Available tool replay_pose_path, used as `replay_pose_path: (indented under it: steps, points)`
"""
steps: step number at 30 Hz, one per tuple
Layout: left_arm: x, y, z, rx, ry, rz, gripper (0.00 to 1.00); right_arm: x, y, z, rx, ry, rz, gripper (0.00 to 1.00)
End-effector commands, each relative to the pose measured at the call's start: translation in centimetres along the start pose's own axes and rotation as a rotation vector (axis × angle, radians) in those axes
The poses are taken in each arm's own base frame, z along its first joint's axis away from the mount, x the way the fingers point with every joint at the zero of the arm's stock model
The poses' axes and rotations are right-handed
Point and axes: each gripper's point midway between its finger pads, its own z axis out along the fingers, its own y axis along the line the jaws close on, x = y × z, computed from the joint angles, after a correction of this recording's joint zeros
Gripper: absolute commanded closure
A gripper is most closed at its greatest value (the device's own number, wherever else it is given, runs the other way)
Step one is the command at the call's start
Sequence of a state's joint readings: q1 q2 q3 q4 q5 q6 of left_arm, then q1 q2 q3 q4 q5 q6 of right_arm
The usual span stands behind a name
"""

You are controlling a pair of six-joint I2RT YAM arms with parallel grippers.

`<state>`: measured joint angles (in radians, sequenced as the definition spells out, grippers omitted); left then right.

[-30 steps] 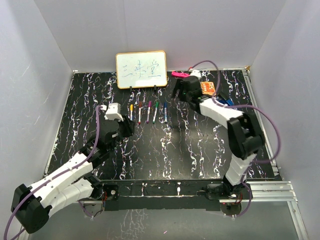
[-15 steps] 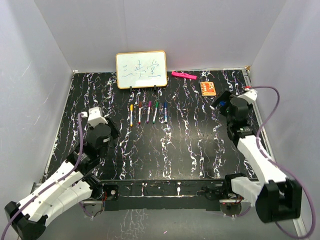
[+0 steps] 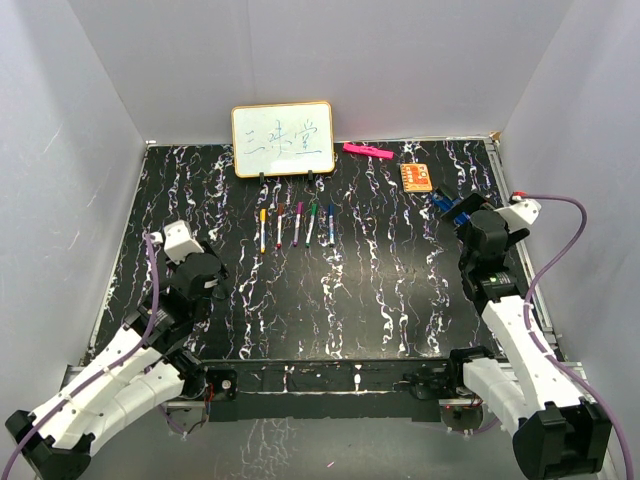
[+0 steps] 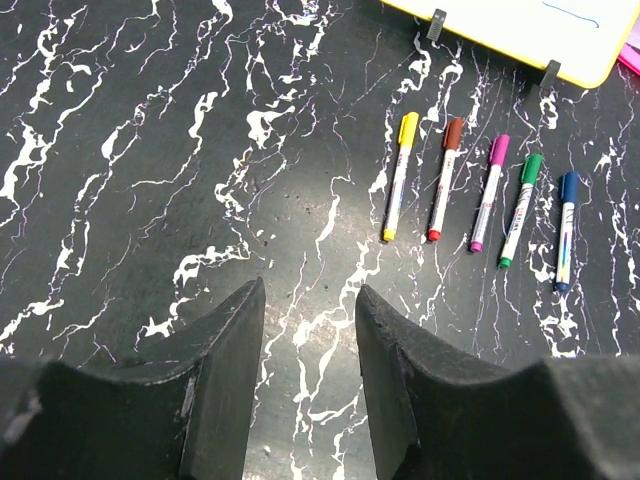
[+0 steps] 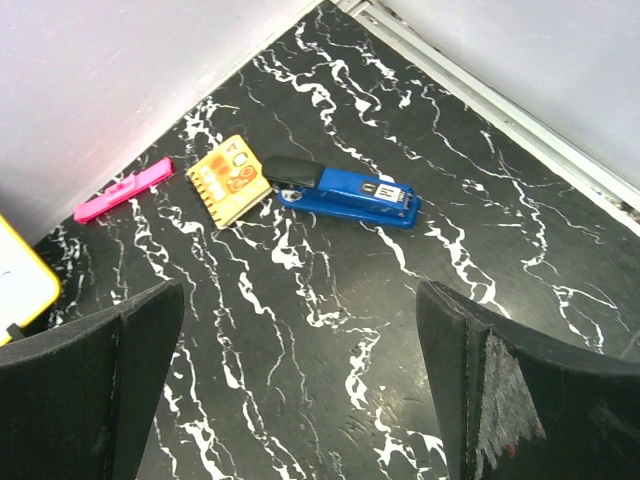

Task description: Insert the pens into the pen caps

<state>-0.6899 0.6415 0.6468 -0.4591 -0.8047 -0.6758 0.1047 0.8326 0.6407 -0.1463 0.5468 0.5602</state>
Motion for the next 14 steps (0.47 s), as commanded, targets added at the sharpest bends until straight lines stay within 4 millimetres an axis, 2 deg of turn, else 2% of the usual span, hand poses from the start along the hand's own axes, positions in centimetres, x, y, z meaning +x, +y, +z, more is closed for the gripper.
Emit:
replay_pose_path:
  steps: [1, 9, 14]
  points:
    - [-1.13, 0.30, -0.25, -0.023, -0.024, -0.019, 0.59, -1.42, -0.44, -0.29, 0.028, -0.056, 0.033, 0.02]
    - [-0.98, -0.09, -0.23, 0.007, -0.025, -0.010, 0.63, -1.06, -0.38, -0.09, 0.029, -0.043, 0.025, 0.02]
    - [-1.15, -0.10, -0.37, 0.017, -0.032, -0.017, 0.60, -1.05, -0.35, -0.06, 0.029, -0.042, 0.025, 0.02]
